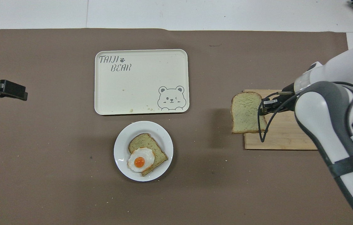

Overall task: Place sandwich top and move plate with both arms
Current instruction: 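Lift the bread slice with the right gripper and carry it toward the plate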

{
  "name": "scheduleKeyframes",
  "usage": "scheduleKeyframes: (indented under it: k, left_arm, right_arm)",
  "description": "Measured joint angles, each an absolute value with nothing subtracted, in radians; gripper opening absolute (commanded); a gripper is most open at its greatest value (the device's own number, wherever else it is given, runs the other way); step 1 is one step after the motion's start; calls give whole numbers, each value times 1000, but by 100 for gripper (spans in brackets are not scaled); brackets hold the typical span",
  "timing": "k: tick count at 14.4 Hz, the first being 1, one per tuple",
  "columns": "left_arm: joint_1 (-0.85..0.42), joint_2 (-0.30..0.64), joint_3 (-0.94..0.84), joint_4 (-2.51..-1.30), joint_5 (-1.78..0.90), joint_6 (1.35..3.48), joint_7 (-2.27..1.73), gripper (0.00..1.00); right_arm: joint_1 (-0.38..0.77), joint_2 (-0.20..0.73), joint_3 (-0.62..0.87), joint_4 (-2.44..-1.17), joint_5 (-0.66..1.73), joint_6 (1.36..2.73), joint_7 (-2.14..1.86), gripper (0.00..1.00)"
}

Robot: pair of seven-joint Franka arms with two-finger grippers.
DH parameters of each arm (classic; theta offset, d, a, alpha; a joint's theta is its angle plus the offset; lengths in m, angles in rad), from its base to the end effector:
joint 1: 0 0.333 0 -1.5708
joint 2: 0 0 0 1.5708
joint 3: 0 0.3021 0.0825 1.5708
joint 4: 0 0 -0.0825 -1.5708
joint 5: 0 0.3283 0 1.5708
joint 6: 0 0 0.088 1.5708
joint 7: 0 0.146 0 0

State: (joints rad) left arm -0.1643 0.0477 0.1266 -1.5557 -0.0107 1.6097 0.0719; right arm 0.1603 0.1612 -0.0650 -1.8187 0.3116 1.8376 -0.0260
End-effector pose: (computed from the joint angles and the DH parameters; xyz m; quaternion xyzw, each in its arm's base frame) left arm 0.5160 -0.0224 0.5573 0.9985 -0.0547 0.0034 0.0023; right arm 0.5266 0.0878 0.4110 -0.9875 -0.0085 0.0747 0.1387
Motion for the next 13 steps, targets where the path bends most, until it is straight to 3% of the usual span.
scheduleKeyframes:
  k: [8, 13]
  left_arm:
    - [-164, 48, 127, -1556, -11, 1610, 72, 100]
    - [-164, 48, 127, -1556, -11, 1610, 72, 100]
  right_arm:
    - [485, 193, -58, -1840, 383, 2004, 243, 0]
    - [610, 205, -58, -1874, 471, 2053, 248, 0]
